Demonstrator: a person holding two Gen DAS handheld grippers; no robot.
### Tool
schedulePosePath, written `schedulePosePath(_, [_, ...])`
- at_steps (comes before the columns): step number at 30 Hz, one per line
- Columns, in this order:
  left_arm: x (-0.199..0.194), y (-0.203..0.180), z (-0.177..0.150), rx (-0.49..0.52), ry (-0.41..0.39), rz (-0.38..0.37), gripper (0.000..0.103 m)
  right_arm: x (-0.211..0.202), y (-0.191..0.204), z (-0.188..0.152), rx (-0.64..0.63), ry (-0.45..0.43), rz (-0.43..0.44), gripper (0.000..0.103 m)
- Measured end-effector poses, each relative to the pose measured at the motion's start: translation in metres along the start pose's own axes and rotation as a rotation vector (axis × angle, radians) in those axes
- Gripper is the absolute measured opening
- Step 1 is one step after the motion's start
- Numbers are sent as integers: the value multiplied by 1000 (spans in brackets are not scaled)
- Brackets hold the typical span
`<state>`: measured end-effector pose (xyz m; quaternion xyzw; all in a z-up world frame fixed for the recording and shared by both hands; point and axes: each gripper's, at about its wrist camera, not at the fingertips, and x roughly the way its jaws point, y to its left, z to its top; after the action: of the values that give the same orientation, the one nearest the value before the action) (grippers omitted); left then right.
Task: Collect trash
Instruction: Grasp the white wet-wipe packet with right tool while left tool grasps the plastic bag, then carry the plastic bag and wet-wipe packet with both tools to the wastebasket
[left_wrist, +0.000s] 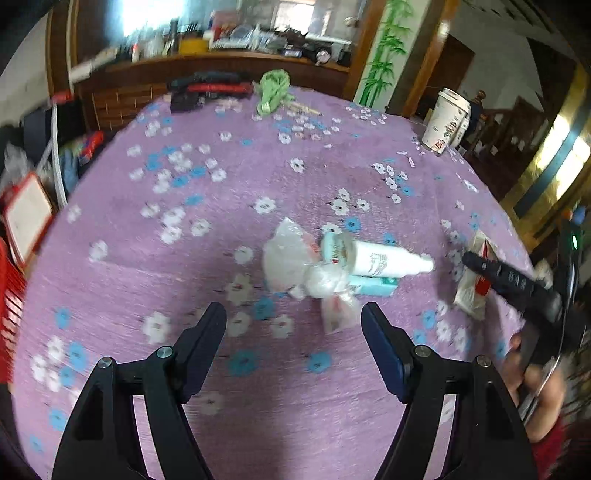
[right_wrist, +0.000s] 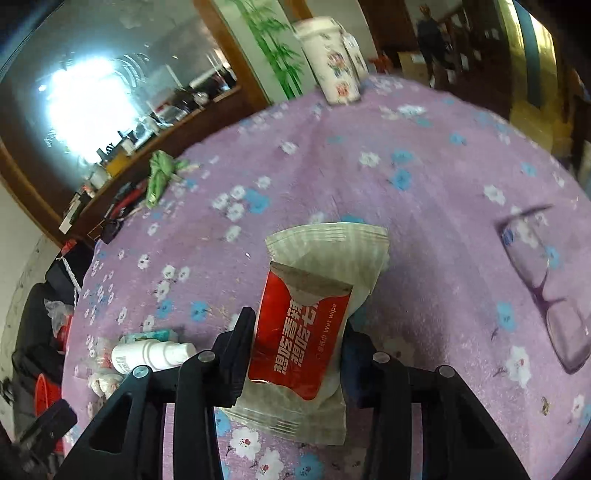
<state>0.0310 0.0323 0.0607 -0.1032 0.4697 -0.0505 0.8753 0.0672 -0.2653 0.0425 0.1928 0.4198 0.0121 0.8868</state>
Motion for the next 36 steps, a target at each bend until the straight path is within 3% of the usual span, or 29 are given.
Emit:
schedulePosePath(5, [27, -7, 8, -77, 50, -10, 73, -16, 9, -2, -43, -82, 31, 44])
schedulePosePath(11, [54, -13, 13, -90, 72, 20, 51, -26, 14, -2, -58, -107, 61, 45])
schedulePosePath(16, [68, -9, 13, -79, 58, 6, 44, -31, 29, -6, -126, -125, 88, 45])
schedulePosePath(19, [67, -9, 12, -37, 35, 11, 28, -34, 39, -10, -175, -141, 95, 45])
schedulePosePath(27, [35, -2, -5, 61, -71, 32, 28, -40, 54, -19, -255, -164, 144, 45])
schedulePosePath(36, [-1, 7, -22, 133, -254, 149, 28, -51, 92, -44, -440, -193, 226, 45])
